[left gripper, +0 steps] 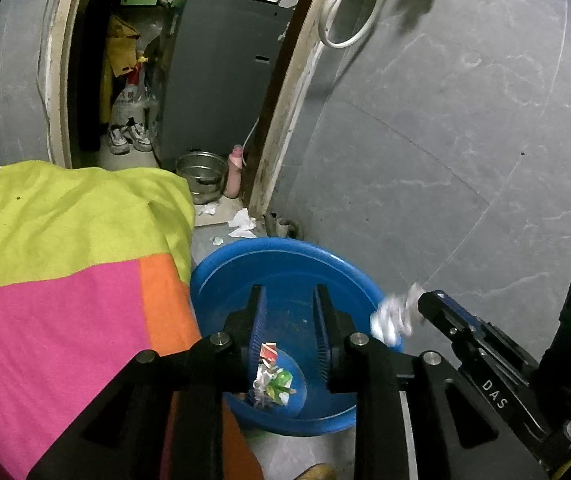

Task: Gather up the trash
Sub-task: 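Carry the scrap and white wrapper over the blue bucket and open both tools, then move both tools back from the bucket toward the blanket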

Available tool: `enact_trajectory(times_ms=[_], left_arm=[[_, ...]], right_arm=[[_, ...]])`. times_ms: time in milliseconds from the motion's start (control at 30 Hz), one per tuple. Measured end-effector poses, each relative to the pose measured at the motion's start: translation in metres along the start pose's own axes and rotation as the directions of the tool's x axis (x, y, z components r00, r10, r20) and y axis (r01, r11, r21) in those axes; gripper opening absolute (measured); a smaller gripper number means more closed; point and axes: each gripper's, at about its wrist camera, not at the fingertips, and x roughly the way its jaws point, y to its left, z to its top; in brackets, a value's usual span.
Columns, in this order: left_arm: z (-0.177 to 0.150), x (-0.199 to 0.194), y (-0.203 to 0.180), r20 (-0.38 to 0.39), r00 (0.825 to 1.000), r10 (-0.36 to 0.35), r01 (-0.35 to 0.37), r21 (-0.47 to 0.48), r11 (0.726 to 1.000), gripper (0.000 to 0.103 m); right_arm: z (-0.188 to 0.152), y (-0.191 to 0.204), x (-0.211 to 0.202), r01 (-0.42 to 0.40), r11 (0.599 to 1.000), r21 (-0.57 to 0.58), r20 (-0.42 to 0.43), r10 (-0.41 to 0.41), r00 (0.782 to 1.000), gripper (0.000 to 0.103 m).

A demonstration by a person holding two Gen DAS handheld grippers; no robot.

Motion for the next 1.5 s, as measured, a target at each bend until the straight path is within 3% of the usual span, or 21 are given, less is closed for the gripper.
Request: enact_trajectory(times_ms=[100,400,467,533,567,600,633,767,867,900,967,1100,1367,1500], left_arm=[[0.000,-0.010,0.003,0.019,1.000,-0.003,0.004,-0.016,1.000,0.020],[0.010,-0.071,0.009,0.167,0.986,0.017,-0.016,-0.004,1.000,0.032],[0.013,-0.089,0.013,0.208,0.978,0.022,-0.022,-0.001,1.000,0.041],[0.015,-0.109,0.020,0.260,0.965,0.030,-0.028,-0.011,1.000,0.048],[0.017,-0.118,0.024,0.282,0.959,0.035,-0.032,-0.016,0.999,0.048],[0.018,-0.128,0.028,0.302,0.952,0.044,-0.041,-0.019,0.999,0.049],[0.019,-0.137,0.032,0.316,0.947,0.055,-0.051,-0.020,0.998,0.050],[0.023,-0.176,0.051,0.397,0.912,0.101,-0.092,-0.043,0.995,0.071],[0.023,-0.206,0.066,0.453,0.881,0.140,-0.125,-0.061,0.990,0.082],[0.022,-0.218,0.073,0.473,0.867,0.158,-0.141,-0.072,0.987,0.091],[0.015,-0.238,0.087,0.510,0.841,0.183,-0.153,-0.101,0.983,0.099],[0.010,-0.266,0.114,0.534,0.816,0.221,-0.180,-0.128,0.975,0.099],[-0.011,-0.304,0.166,0.561,0.753,0.345,-0.315,-0.153,0.937,0.101],[-0.021,-0.307,0.196,0.544,0.745,0.388,-0.355,-0.170,0.919,0.101]], right_arm=[[0.001,0.000,-0.001,-0.002,1.000,0.003,0.000,0.002,1.000,0.025],[0.021,0.025,-0.031,-0.018,0.999,-0.037,0.093,0.021,0.995,0.027],[0.028,0.036,-0.042,-0.025,0.998,-0.050,0.134,0.031,0.990,0.028],[0.034,0.047,-0.054,-0.029,0.998,-0.063,0.175,0.040,0.984,0.036],[0.037,0.054,-0.061,-0.037,0.997,-0.068,0.206,0.050,0.977,0.049],[0.040,0.061,-0.067,-0.044,0.996,-0.076,0.232,0.061,0.971,0.055],[0.043,0.068,-0.072,-0.045,0.995,-0.087,0.249,0.065,0.966,0.055],[0.055,0.101,-0.094,-0.060,0.990,-0.128,0.331,0.100,0.938,0.057],[0.061,0.125,-0.107,-0.079,0.985,-0.152,0.385,0.132,0.913,0.076],[0.062,0.133,-0.110,-0.089,0.983,-0.159,0.397,0.146,0.906,0.079],[0.065,0.152,-0.114,-0.106,0.978,-0.178,0.416,0.173,0.893,0.082],[0.064,0.184,-0.118,-0.139,0.969,-0.203,0.445,0.218,0.868,0.103],[0.054,0.251,-0.102,-0.205,0.941,-0.270,0.471,0.315,0.824,0.103],[0.044,0.274,-0.088,-0.212,0.931,-0.298,0.449,0.333,0.829,0.103]])
